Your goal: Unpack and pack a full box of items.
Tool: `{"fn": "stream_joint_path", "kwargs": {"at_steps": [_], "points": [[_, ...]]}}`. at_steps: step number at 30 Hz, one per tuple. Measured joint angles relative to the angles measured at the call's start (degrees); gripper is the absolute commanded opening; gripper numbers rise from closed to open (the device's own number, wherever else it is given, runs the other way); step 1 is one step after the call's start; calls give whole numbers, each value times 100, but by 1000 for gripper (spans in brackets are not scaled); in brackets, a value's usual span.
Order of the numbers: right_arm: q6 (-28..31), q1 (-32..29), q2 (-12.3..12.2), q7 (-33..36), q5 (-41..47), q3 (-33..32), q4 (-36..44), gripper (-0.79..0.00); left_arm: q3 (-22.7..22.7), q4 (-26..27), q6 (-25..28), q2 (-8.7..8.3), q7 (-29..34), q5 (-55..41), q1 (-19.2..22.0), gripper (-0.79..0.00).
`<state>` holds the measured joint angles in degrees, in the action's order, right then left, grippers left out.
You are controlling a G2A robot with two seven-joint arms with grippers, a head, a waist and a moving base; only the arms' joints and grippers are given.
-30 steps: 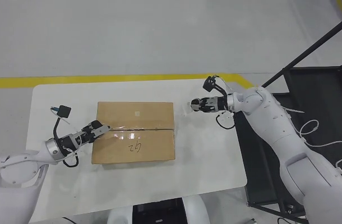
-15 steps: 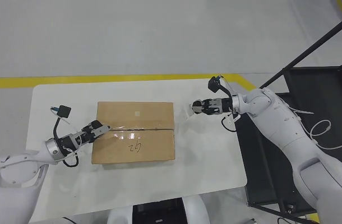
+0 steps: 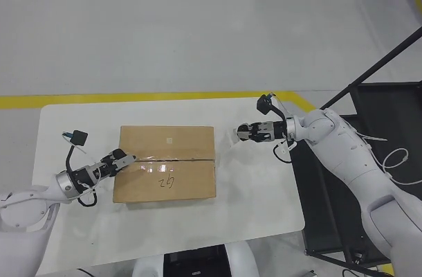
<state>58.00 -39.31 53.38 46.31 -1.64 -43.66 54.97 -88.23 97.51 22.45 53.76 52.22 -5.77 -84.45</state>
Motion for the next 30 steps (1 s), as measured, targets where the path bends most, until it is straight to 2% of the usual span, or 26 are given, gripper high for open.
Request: {"fn": "stream_joint_path", "kwargs": {"at_steps": [14, 15, 16, 20, 21, 30], "points": [[0, 0, 0, 0, 0, 0, 0, -770, 0, 0, 0, 0, 0, 0, 0, 0], [0, 0, 0, 0, 0, 0, 0, -511, 0, 0, 0, 0, 0, 0, 0, 0], [0, 0, 0, 0, 0, 0, 0, -437, 0, 0, 0, 0, 0, 0, 0, 0], [0, 0, 0, 0, 0, 0, 0, -437, 0, 0, 0, 0, 0, 0, 0, 0], [0, 0, 0, 0, 0, 0, 0, -785, 0, 0, 0, 0, 0, 0, 0, 0], [-27, -14, -1, -22, -26, -3, 22, -785, 0, 0, 0, 0, 0, 0, 0, 0]]}}
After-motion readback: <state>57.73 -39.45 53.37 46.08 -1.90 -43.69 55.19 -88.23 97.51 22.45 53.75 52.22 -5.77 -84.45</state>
